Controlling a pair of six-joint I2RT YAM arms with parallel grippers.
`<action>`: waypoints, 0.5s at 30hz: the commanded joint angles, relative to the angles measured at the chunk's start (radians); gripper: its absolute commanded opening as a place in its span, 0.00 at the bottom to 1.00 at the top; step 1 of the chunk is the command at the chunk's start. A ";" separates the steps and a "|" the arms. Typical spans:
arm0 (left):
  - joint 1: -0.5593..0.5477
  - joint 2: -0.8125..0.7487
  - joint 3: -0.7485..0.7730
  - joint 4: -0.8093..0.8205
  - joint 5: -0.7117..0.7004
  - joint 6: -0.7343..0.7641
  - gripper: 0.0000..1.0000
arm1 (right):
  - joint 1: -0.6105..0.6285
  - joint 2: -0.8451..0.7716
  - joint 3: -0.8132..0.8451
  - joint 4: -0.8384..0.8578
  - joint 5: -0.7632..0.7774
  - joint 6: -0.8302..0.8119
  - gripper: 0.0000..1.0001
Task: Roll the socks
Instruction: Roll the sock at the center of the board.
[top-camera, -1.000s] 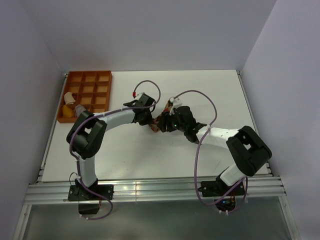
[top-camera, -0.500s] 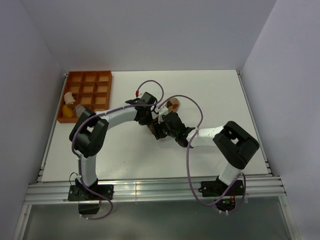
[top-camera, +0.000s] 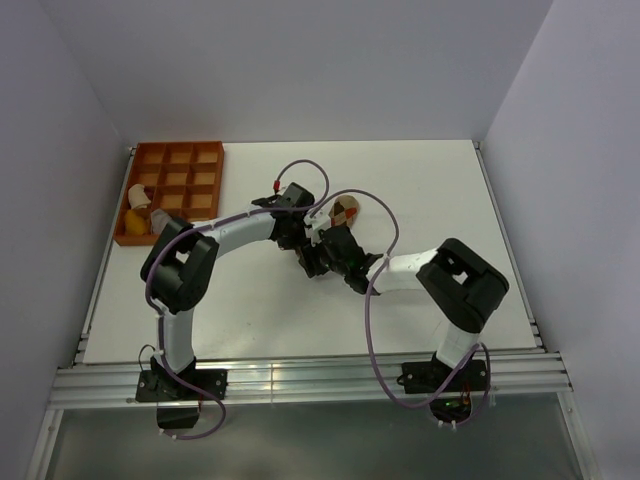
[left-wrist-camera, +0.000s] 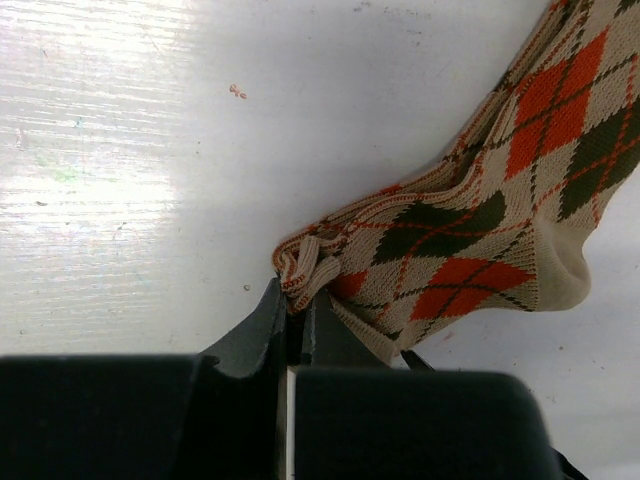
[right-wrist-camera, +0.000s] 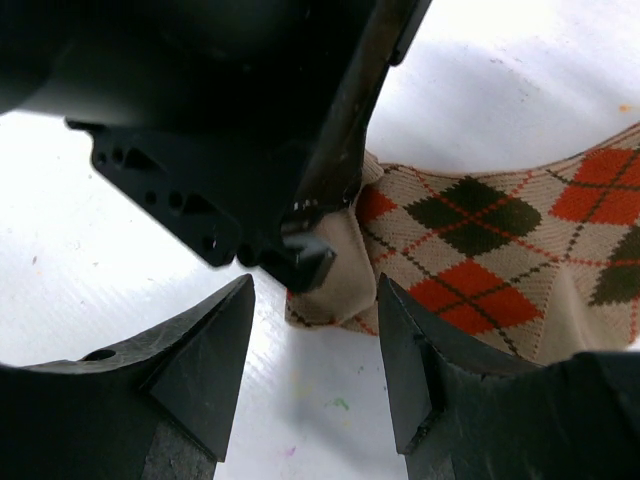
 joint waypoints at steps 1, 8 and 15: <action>-0.008 0.024 0.027 -0.011 0.031 0.009 0.00 | 0.013 0.038 0.049 0.072 -0.006 -0.027 0.59; -0.009 0.035 0.037 -0.016 0.038 0.006 0.00 | 0.019 0.079 0.060 0.073 -0.006 -0.019 0.55; -0.008 0.049 0.038 -0.011 0.061 -0.006 0.00 | 0.052 0.073 0.065 0.046 0.101 -0.017 0.47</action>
